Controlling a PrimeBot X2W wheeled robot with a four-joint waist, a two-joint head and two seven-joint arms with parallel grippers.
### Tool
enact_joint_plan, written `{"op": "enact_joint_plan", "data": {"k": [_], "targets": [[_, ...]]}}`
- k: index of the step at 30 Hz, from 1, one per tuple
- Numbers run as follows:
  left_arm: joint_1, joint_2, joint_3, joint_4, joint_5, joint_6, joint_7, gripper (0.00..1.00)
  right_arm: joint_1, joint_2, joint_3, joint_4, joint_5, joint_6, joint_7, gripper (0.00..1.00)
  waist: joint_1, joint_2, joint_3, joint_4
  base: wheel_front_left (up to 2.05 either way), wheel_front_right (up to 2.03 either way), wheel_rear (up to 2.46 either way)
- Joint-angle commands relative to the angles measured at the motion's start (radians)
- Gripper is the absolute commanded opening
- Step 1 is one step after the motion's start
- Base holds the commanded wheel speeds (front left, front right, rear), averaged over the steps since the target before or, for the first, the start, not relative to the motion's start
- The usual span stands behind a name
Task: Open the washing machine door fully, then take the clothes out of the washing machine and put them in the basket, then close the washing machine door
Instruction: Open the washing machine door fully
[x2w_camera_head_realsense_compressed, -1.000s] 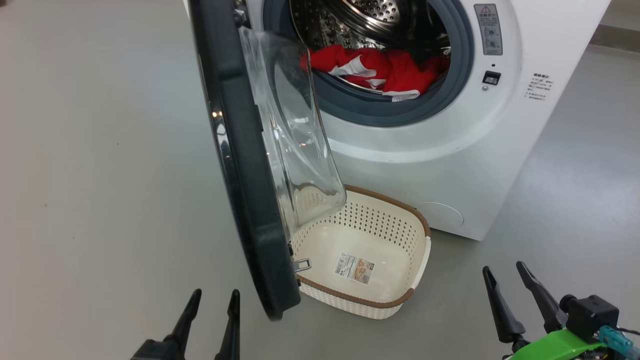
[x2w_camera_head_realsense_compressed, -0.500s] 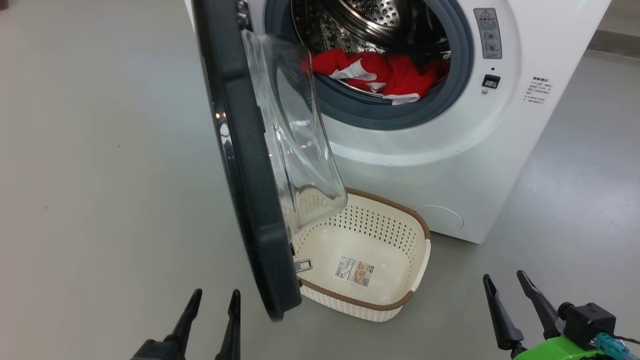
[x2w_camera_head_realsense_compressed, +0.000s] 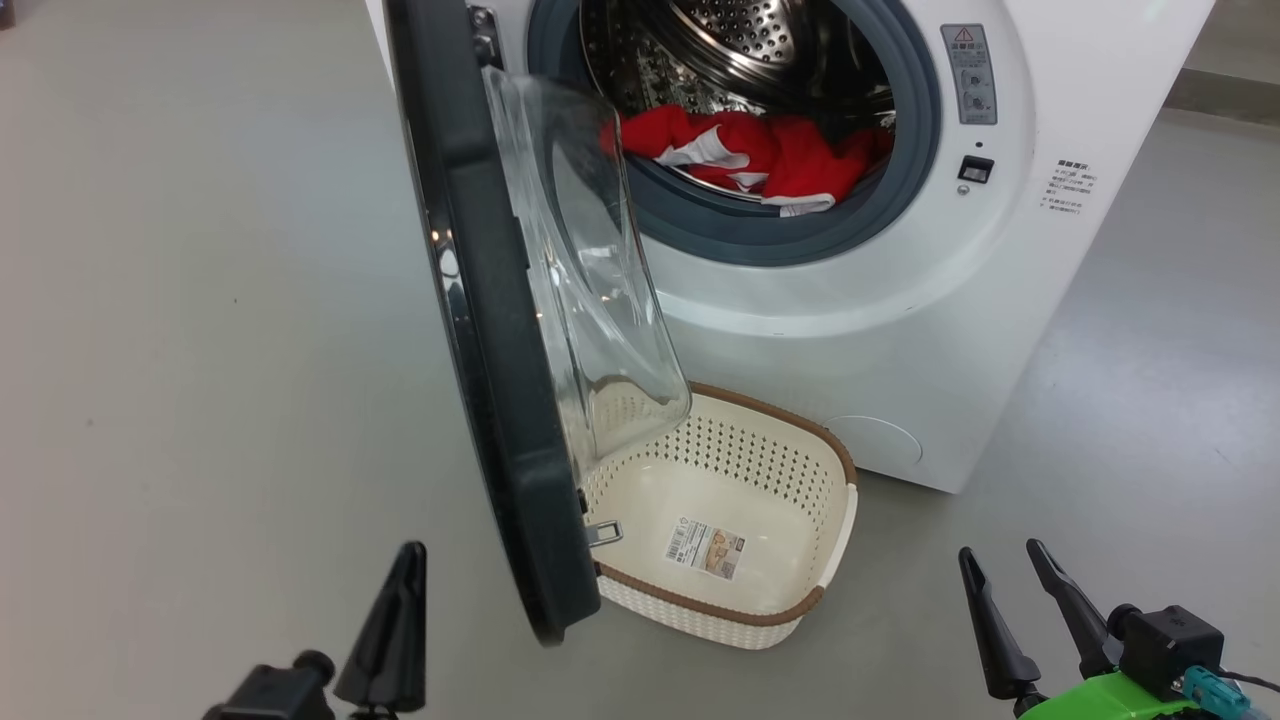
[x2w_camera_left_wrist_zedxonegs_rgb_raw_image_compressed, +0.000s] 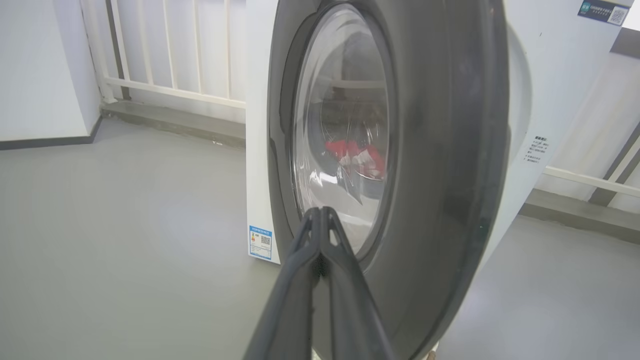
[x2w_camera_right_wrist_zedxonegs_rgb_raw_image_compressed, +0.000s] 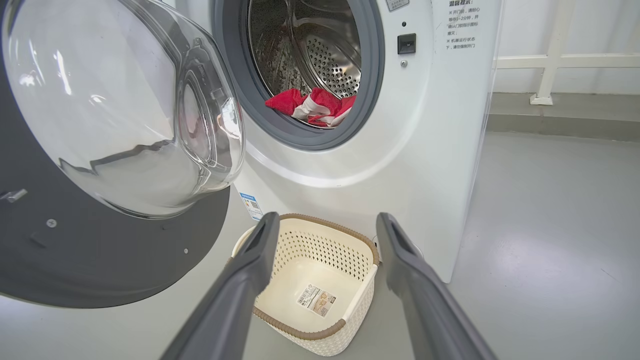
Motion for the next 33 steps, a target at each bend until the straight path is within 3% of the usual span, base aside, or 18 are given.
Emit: {"op": "enact_joint_plan", "data": {"k": [1, 8, 14, 18, 22, 33], "targets": [[-0.035, 0.005, 0.046, -0.058, -0.012, 0.0, -0.012, 0.0, 0.004, -0.01, 0.023, -0.029, -0.005, 0.007, -0.009, 1.0, 0.0, 0.0, -0.001, -0.001, 0.0, 0.0, 0.0], [-0.081, 0.005, 0.042, -0.247, 0.016, 0.03, -0.012, 0.0, 0.001, -0.013, 0.027, -0.033, -0.005, 0.007, -0.009, 1.0, 0.0, 0.0, 0.002, -0.005, 0.0, 0.0, 0.0], [-0.103, 0.005, -0.087, -0.413, 0.07, 0.024, -0.012, 0.0, -0.008, -0.016, 0.029, -0.036, -0.002, 0.007, -0.009, 1.0, 0.0, 0.0, 0.011, -0.017, 0.0, 0.0, 0.0], [-0.082, 0.005, -0.197, -0.359, 0.074, -0.005, -0.012, 0.0, -0.012, -0.018, 0.04, -0.029, 0.003, 0.007, -0.009, 1.0, 0.0, 0.0, 0.015, -0.026, 0.0, 0.0, 0.0], [-0.069, 0.005, -0.243, -0.268, 0.004, -0.015, -0.012, 0.0, -0.019, -0.019, 0.045, -0.027, 0.008, 0.007, -0.009, 1.0, 0.0, 0.0, 0.021, -0.037, 0.0, 0.0, 0.0], [-0.097, 0.005, -0.223, -0.071, -0.075, -0.016, -0.012, 0.0, -0.038, -0.036, 0.036, -0.033, 0.013, 0.007, -0.009, 1.0, 0.0, 0.0, 0.041, -0.053, 0.0, 0.0, 0.0]]}}
